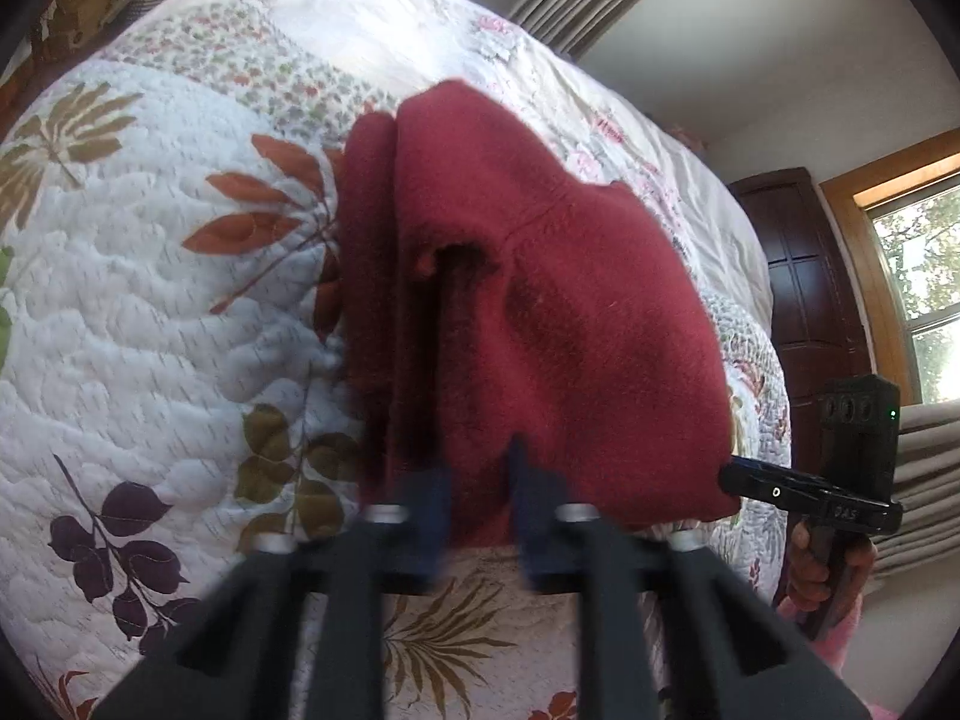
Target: Fold small clothes
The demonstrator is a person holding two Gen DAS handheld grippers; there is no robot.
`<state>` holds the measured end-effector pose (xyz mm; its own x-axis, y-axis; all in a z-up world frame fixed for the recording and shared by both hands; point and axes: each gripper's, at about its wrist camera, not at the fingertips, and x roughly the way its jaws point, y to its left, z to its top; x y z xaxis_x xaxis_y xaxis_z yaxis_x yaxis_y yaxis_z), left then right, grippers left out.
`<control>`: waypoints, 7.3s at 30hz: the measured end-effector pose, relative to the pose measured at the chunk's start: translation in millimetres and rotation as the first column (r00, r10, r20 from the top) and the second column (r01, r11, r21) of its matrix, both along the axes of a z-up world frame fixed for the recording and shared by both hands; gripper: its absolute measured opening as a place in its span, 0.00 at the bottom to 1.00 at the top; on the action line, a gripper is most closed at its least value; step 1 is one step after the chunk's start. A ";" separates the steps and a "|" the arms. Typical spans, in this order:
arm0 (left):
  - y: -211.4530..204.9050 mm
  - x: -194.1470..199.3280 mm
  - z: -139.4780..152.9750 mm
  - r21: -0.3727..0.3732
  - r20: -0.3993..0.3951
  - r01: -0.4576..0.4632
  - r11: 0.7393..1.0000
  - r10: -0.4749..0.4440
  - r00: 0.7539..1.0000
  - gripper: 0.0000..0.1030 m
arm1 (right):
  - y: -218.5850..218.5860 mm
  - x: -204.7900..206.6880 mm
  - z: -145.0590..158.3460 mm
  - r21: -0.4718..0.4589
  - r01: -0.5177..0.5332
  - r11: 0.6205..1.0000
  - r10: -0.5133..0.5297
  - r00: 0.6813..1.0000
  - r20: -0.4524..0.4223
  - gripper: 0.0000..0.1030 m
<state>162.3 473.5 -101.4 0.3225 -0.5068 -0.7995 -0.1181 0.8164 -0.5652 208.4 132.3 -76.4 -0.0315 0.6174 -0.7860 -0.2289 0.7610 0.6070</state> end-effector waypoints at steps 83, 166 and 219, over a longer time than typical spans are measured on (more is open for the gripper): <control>17.1 113.8 -48.5 -0.166 -0.084 -0.023 0.986 0.009 0.996 0.50 | 16.1 93.6 -34.0 0.058 0.062 0.996 -0.058 0.996 -0.070 0.67; -223.6 -124.4 -3.8 0.191 0.113 0.132 0.973 -0.156 0.981 0.57 | -200.2 -165.7 -30.6 0.001 0.272 0.962 -0.272 0.962 0.023 0.27; -213.2 -213.0 87.4 0.488 0.135 0.014 0.873 -0.091 0.987 0.92 | -125.7 -238.7 63.9 -0.331 0.321 0.887 -0.234 0.932 0.276 0.94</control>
<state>-50.6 260.3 -13.9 0.4405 -0.0880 -0.8934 -0.0142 0.9944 -0.1050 -30.2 6.6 -12.5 0.3004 0.2427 -0.9224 -0.0711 0.9701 0.2321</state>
